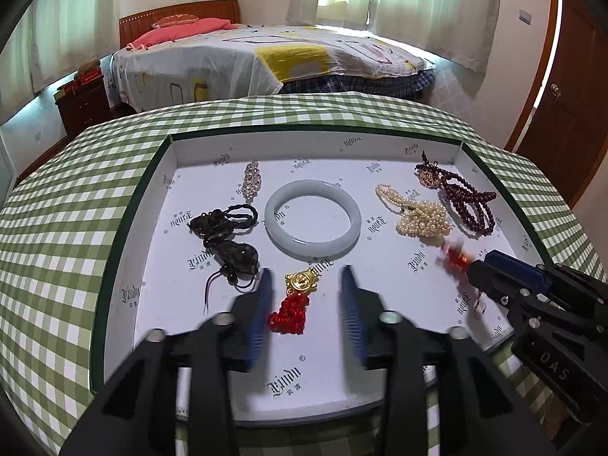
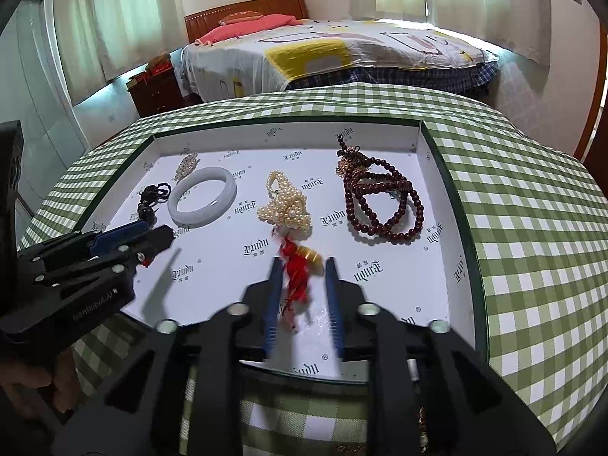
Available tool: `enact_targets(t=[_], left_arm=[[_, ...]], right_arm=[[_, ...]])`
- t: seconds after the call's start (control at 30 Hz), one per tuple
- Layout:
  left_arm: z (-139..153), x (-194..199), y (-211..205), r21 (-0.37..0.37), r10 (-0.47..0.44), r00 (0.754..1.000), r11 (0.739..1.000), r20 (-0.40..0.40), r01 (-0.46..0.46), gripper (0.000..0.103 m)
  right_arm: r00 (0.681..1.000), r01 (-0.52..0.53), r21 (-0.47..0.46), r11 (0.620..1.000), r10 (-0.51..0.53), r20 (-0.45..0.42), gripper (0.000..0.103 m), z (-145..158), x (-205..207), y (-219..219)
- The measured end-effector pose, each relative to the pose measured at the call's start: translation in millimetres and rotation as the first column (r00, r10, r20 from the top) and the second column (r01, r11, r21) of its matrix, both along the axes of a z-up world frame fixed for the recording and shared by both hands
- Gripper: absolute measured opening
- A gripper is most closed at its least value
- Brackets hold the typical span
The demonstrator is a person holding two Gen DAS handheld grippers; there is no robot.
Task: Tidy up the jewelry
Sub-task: 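Open left tool releasing its red tassel while right tool releases its tassel, then withdraw left tool to pearl ring while right tool moves to rose-gold pearl brooch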
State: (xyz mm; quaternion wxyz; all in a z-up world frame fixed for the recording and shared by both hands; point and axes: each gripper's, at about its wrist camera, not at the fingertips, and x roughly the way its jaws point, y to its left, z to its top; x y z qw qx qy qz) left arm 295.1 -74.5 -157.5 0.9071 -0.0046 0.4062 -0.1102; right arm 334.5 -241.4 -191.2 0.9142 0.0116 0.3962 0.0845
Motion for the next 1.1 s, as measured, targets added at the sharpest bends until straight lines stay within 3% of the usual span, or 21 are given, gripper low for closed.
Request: enact_targets(t=[0.33, 0.43, 0.63, 1.1], left_arm=[[17, -11, 4, -0.018, 0.008, 0.999, 1.0, 0.035, -0.008, 0.045], [26, -19, 4, -0.024, 0.014, 0.998, 1.0, 0.058, -0.013, 0.051], [37, -37, 2, -0.027, 0.015, 0.996, 1.0, 0.083, -0.013, 0.052], [34, -71, -4, -0.03, 0.015, 0.997, 0.999, 0.072, -0.013, 0.052]], right_arm=[[0.999, -0.002, 0.007, 1.0, 0.002, 0.048, 0.028, 22, -12, -1], [0.998, 0.0, 0.007, 1.0, 0.0, 0.062, 0.029, 28, -19, -2], [0.997, 0.012, -0.003, 1.0, -0.012, 0.071, 0.029, 33, -33, -7], [0.997, 0.061, -0.03, 0.998, -0.06, 0.045, 0.03, 28, -66, -32]])
